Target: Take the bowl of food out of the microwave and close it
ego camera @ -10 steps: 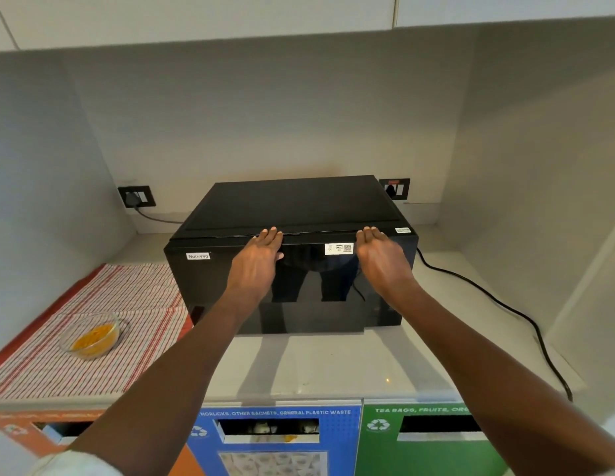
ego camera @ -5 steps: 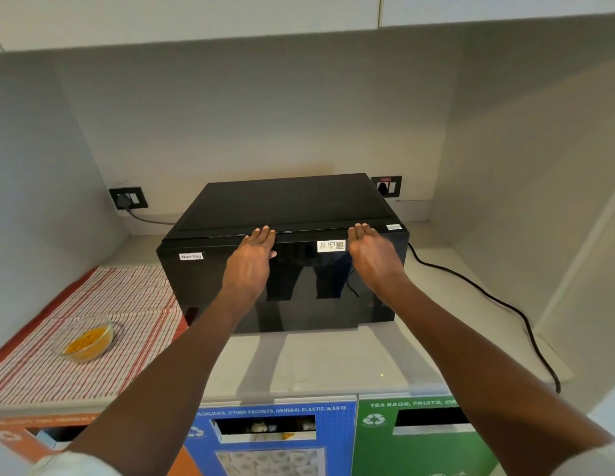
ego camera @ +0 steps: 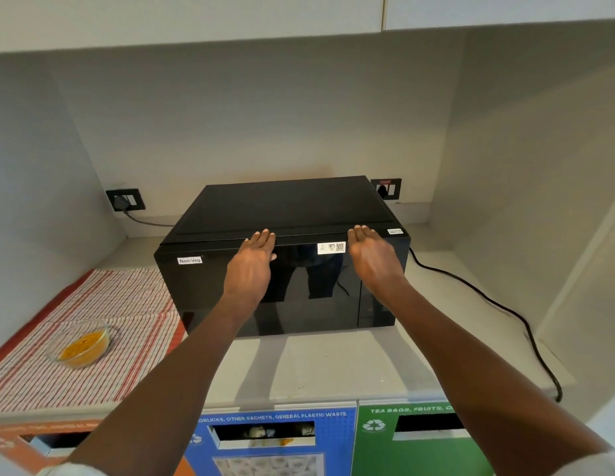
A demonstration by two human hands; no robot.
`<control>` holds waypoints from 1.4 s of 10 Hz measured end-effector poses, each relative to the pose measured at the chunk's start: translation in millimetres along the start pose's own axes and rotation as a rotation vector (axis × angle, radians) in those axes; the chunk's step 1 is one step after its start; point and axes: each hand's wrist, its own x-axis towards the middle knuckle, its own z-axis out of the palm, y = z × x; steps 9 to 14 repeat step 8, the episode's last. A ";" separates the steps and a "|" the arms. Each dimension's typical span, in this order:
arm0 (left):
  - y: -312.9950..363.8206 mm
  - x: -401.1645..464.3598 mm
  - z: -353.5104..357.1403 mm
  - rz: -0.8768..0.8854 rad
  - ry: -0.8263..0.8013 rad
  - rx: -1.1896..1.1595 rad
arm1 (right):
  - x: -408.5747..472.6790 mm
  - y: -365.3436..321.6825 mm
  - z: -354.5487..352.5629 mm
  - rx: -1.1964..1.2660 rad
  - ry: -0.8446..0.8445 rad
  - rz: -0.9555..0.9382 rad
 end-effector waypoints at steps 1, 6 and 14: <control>-0.3 0.6 1.0 -0.001 -0.008 0.000 | -0.7 -1.5 1.1 -0.009 0.010 0.004; 4.6 -5.8 -28.8 0.017 -0.124 -0.124 | -20.3 -6.1 -6.1 -0.003 -0.015 -0.015; -5.8 -22.2 -49.5 -0.051 -0.061 -0.133 | -43.6 -11.3 -40.2 0.210 -0.194 0.060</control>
